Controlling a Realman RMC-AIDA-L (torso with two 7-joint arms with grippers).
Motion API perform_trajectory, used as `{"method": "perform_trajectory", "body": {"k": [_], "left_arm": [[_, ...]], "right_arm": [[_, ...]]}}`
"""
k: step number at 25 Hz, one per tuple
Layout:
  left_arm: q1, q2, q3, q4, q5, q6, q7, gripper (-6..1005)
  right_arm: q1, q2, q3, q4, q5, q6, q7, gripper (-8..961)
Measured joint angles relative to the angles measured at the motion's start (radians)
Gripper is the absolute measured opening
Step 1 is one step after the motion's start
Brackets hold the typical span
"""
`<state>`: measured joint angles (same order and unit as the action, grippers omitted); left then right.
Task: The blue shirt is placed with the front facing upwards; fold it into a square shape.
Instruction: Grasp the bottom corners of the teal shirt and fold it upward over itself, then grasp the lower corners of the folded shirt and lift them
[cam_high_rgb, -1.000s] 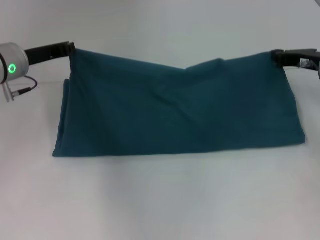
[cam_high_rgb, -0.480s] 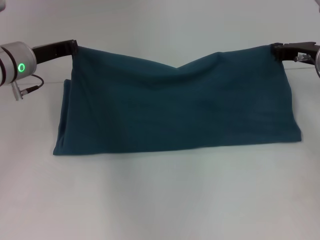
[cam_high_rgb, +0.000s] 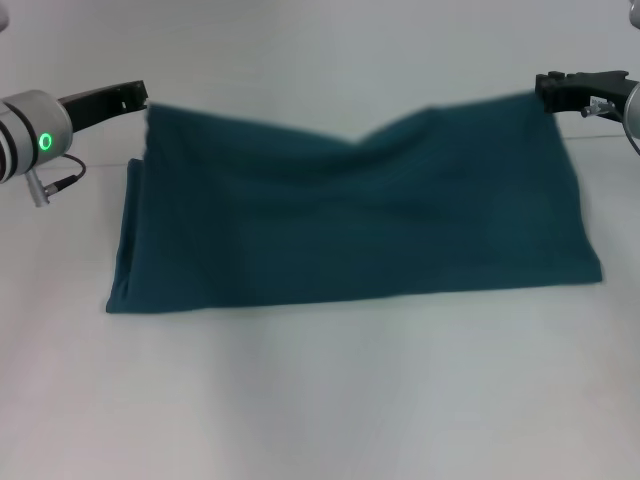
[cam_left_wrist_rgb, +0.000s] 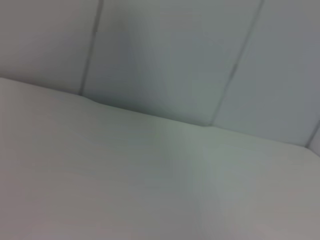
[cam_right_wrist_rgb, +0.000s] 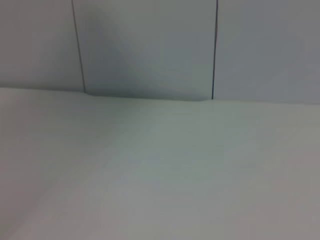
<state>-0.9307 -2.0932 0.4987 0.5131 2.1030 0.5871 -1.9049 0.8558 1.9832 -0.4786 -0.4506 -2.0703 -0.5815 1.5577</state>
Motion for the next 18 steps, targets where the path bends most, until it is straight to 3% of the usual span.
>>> {"method": "perform_trajectory", "body": {"k": [4,8,12,13,16,18], "left_arm": [[0.003,-0.002,0.000,-0.013,-0.027,-0.044,0.012,25],[0.024,-0.004,-0.001,-0.007,-0.063,-0.058,0.016,130],[0.054,-0.009,-0.001,0.004,-0.118,-0.058,0.036,295],[0.060,-0.012,0.000,0.007,-0.126,-0.054,0.041,336],[0.079,-0.020,0.001,0.019,-0.131,-0.014,0.046,581],[0.093,-0.021,0.002,0.029,-0.129,0.043,0.046,623]], "right_arm": [[-0.001,0.011,0.000,-0.008,0.089,0.051,-0.062,97],[-0.010,0.008,0.001,-0.011,0.231,0.079,-0.168,355],[-0.029,0.001,0.001,-0.012,0.287,0.059,-0.203,552],[-0.038,0.001,0.001,-0.012,0.290,0.046,-0.203,570],[-0.072,0.000,0.005,-0.012,0.300,-0.006,-0.197,622],[-0.100,-0.001,0.006,-0.013,0.306,-0.053,-0.190,657]]}}
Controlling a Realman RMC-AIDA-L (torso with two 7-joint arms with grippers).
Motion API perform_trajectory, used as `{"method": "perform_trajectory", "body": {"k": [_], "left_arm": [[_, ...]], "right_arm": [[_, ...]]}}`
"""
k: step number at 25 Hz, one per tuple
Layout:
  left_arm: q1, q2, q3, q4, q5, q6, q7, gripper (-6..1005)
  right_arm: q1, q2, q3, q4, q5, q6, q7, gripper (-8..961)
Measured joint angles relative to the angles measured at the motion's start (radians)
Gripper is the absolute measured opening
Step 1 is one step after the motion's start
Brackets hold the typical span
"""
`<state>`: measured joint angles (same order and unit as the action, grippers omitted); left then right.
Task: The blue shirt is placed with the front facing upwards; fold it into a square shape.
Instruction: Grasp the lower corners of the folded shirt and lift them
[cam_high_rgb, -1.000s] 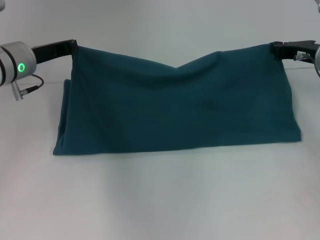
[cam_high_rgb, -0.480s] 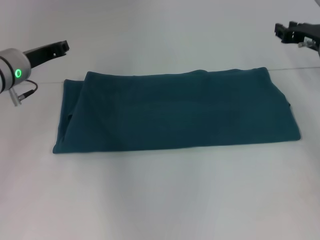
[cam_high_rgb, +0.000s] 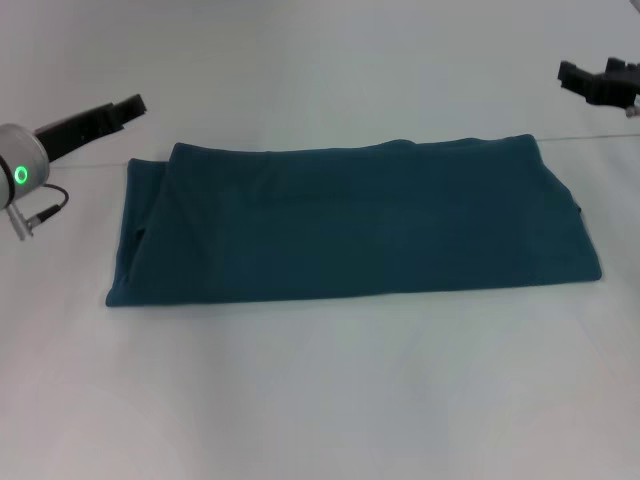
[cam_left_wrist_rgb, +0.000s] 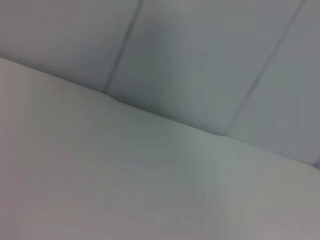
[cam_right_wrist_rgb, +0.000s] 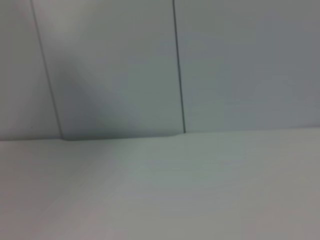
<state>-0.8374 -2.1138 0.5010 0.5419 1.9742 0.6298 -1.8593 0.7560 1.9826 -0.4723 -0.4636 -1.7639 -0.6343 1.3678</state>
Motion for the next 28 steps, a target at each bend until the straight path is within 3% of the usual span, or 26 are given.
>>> {"method": "perform_trajectory", "body": {"k": [5,14,21,28], "left_arm": [[0.061,-0.003,0.016,0.061,0.004,0.151,-0.001,729],[0.192,-0.010,0.100,0.163,0.022,0.312,-0.040,950],[0.236,-0.009,0.104,0.214,0.098,0.413,-0.051,949],[0.251,-0.009,0.100,0.225,0.147,0.415,-0.053,950]], "right_arm": [[-0.089,0.000,-0.008,-0.047,-0.002,-0.160,0.069,745],[-0.213,-0.017,-0.074,-0.178,-0.154,-0.337,0.356,741],[-0.253,-0.036,-0.078,-0.302,-0.374,-0.519,0.631,734],[-0.269,-0.059,-0.070,-0.312,-0.443,-0.629,0.747,734]]}}
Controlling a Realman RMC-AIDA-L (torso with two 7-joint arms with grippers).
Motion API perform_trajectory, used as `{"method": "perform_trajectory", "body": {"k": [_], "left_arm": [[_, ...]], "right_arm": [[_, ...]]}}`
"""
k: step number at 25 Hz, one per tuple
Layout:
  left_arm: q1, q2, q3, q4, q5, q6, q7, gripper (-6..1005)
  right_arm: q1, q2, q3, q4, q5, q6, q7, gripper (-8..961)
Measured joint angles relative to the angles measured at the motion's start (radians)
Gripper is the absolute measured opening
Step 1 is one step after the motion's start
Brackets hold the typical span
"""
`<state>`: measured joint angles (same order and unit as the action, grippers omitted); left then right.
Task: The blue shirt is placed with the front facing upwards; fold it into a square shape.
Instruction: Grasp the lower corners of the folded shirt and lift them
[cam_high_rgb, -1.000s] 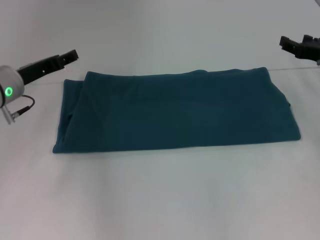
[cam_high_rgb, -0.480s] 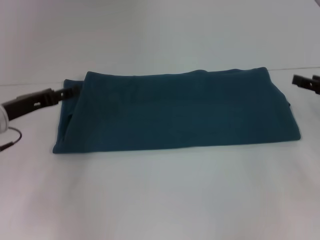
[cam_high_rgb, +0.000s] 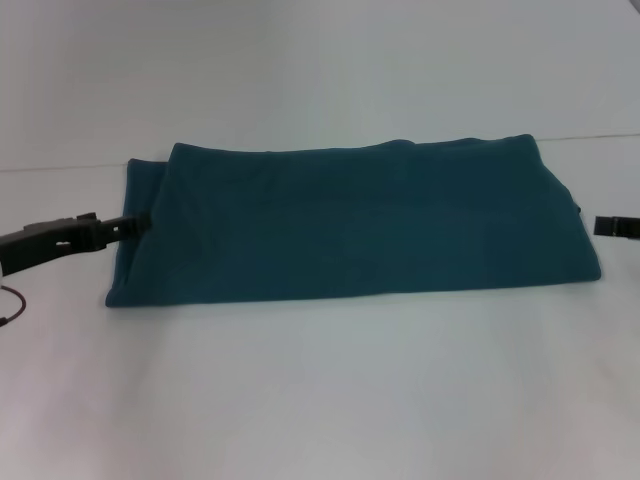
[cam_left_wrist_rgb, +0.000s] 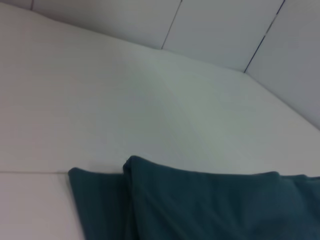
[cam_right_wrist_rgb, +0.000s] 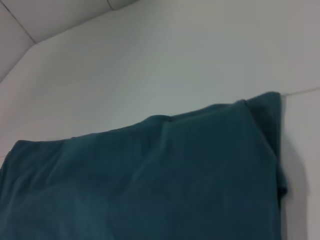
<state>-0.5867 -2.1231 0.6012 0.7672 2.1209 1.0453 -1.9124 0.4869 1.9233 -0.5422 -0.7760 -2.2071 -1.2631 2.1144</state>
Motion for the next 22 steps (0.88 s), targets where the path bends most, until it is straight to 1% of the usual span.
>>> {"method": "perform_trajectory", "body": {"k": [3,9,12,16,18,22], "left_arm": [[0.007,-0.002,0.003,-0.001,0.004,-0.001,0.000,950],[0.017,-0.007,0.005,0.000,0.005,0.010,0.006,950],[0.019,-0.009,0.005,0.000,0.006,0.010,0.008,950],[0.019,-0.011,0.005,-0.002,0.007,0.011,0.008,951],[0.019,-0.012,0.005,-0.004,0.007,0.011,0.008,951],[0.019,-0.012,0.005,-0.006,0.007,0.005,0.009,951]], "right_arm": [[-0.009,-0.006,0.000,0.000,-0.010,-0.017,0.029,734],[-0.009,-0.006,0.000,0.003,-0.070,-0.026,0.072,734],[-0.005,0.003,-0.005,0.011,-0.077,0.015,0.073,734],[0.004,0.027,-0.015,0.015,-0.078,0.085,0.062,735],[0.013,0.031,-0.025,0.031,-0.078,0.120,0.057,735],[0.037,0.032,-0.050,0.091,-0.079,0.187,0.044,735]]}}
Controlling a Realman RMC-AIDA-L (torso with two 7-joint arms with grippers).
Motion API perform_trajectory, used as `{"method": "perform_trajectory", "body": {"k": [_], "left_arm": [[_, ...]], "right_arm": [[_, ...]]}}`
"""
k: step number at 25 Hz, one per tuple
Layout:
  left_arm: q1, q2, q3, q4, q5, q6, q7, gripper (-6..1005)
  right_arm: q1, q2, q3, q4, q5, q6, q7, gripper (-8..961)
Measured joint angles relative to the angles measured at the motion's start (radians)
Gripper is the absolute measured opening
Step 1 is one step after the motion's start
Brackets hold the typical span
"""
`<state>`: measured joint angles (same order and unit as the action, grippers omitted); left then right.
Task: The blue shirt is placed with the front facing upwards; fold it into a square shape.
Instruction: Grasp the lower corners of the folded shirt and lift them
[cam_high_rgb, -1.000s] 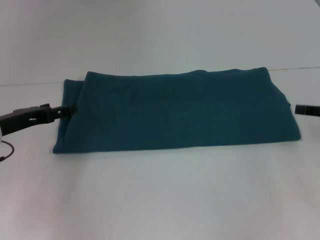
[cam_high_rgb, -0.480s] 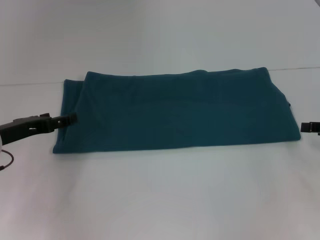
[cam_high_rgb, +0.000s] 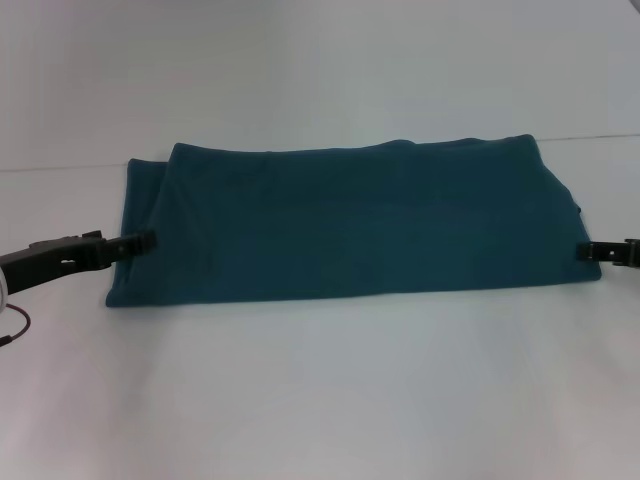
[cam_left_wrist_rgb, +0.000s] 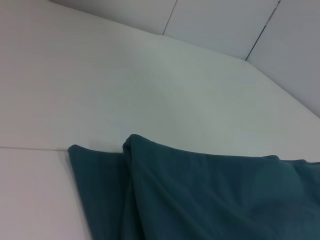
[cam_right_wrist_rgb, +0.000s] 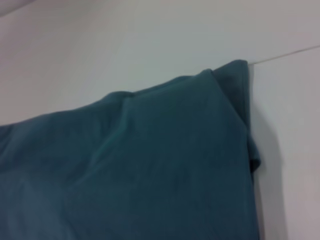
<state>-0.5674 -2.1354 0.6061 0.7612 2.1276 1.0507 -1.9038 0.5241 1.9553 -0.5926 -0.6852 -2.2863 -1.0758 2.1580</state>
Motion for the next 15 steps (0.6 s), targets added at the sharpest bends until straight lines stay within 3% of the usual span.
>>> {"method": "perform_trajectory", "body": {"k": [15], "left_arm": [[-0.003,-0.001,0.000,0.000,0.000,-0.009,0.001,950]], "right_arm": [[0.049,0.000,-0.017,0.110,-0.001,0.109,-0.034,735]]}}
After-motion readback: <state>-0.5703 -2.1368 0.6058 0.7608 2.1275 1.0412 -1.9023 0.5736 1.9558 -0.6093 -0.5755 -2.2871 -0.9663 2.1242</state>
